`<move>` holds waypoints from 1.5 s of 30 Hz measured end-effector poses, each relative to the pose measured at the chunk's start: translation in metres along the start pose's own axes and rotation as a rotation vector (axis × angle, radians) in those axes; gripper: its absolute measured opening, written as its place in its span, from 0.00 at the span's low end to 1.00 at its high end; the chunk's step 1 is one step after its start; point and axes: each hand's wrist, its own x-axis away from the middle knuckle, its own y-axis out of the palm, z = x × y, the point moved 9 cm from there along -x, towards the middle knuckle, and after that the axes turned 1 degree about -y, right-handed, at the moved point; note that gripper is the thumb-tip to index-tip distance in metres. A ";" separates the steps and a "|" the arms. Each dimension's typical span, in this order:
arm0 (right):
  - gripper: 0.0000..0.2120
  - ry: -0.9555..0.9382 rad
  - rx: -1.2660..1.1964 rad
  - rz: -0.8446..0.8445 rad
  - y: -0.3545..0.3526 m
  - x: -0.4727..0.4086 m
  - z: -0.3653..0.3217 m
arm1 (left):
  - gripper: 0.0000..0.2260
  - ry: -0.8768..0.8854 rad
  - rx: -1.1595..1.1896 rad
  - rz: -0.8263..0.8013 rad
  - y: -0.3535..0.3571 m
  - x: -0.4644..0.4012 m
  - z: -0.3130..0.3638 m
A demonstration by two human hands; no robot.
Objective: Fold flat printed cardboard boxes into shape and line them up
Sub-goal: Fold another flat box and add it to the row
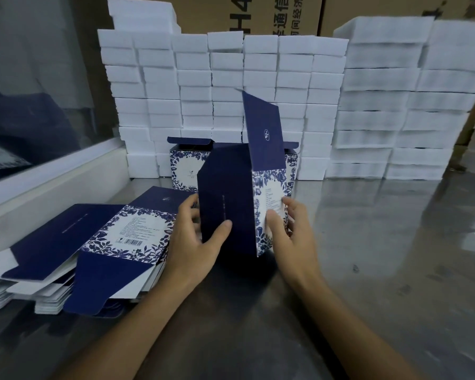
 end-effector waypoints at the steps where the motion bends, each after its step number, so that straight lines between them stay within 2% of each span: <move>1: 0.34 0.005 -0.001 -0.014 0.002 0.001 0.000 | 0.26 0.018 -0.012 0.005 -0.001 0.000 0.002; 3: 0.39 0.026 -0.062 -0.050 0.005 0.000 0.000 | 0.20 0.057 -0.018 0.023 -0.004 0.000 0.008; 4: 0.38 0.036 -0.127 -0.083 0.008 0.000 0.001 | 0.18 0.066 -0.011 0.022 -0.004 0.001 0.012; 7: 0.29 0.057 -0.303 -0.171 0.018 0.003 -0.003 | 0.13 0.080 -0.022 -0.054 0.002 0.005 0.020; 9: 0.24 0.077 -0.292 -0.152 0.017 0.003 -0.001 | 0.17 0.085 -0.034 -0.117 0.008 0.009 0.024; 12: 0.23 0.092 -0.268 -0.108 0.010 0.000 0.003 | 0.26 0.059 0.023 -0.213 0.016 0.008 0.023; 16: 0.23 0.132 -0.232 0.005 -0.005 -0.005 0.008 | 0.24 0.019 0.057 -0.273 0.016 0.006 0.017; 19: 0.20 0.148 -0.151 0.052 -0.012 -0.007 0.013 | 0.26 0.050 -0.075 -0.228 0.015 0.007 0.016; 23: 0.11 0.159 -0.163 0.136 -0.016 -0.008 0.018 | 0.29 0.185 -0.228 -0.084 0.009 0.010 0.027; 25: 0.15 0.137 -0.136 0.125 -0.015 -0.009 0.015 | 0.30 0.250 -0.276 -0.027 0.006 0.011 0.033; 28: 0.23 0.071 -0.169 0.001 0.001 -0.005 -0.001 | 0.33 0.306 -0.338 0.017 0.006 0.015 0.042; 32: 0.26 -0.058 -0.204 -0.069 0.012 0.003 -0.031 | 0.35 0.345 -0.424 0.089 0.000 0.018 0.052; 37: 0.25 0.048 -0.196 -0.151 0.018 0.006 -0.026 | 0.36 0.430 -0.556 0.111 -0.001 0.020 0.059; 42: 0.21 0.176 -0.219 -0.126 0.017 0.005 -0.015 | 0.34 0.474 -0.597 0.098 0.002 0.021 0.063; 45: 0.26 0.256 -0.226 -0.092 0.013 0.004 -0.005 | 0.34 0.481 -0.570 0.090 0.002 0.021 0.064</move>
